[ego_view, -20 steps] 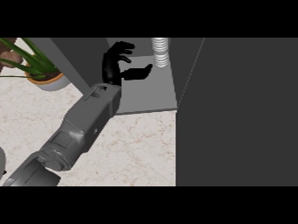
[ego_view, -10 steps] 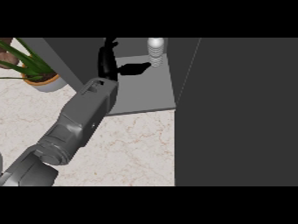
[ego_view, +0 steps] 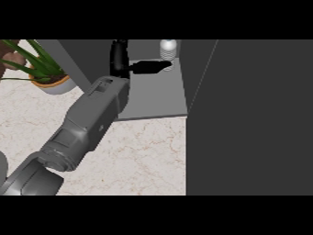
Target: Pick up the bottled water, place it into the cabinet and close the cabinet
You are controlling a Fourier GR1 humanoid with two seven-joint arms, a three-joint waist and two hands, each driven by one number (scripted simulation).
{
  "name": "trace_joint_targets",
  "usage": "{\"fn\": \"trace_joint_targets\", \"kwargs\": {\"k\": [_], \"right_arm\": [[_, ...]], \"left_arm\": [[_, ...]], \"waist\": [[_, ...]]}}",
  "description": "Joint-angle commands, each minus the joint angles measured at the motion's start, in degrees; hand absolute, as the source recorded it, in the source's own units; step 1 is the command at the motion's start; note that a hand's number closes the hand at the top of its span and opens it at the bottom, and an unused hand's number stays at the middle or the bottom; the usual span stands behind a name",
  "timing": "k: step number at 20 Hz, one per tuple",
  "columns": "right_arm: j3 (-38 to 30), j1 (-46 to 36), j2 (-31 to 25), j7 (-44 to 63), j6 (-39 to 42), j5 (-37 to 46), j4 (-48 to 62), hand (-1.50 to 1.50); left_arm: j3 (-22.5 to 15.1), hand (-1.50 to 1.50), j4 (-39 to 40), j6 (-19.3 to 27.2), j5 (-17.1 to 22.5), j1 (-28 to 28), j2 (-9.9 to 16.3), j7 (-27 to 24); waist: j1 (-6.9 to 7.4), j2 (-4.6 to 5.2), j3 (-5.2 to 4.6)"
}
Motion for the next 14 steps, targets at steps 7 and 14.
{"fn": "trace_joint_targets", "kwargs": {"k": [7, 14], "right_arm": [[0.4, 3.4, 0.3, 4.3, -0.3, -4.7, -7.1, -1.50], [1.0, 2.8, 0.5, 6.1, -1.4, -3.7, -8.2, -1.50]], "left_arm": [[1.5, -1.50, -2.9, -5.5, 1.2, 1.1, -2.5, -2.5], [-2.2, -1.50, -12.5, -7.2, 2.4, 9.8, -2.5, -1.2]], "waist": [[1.98, -1.09, 0.08], [3.73, -1.90, 0.09]]}}
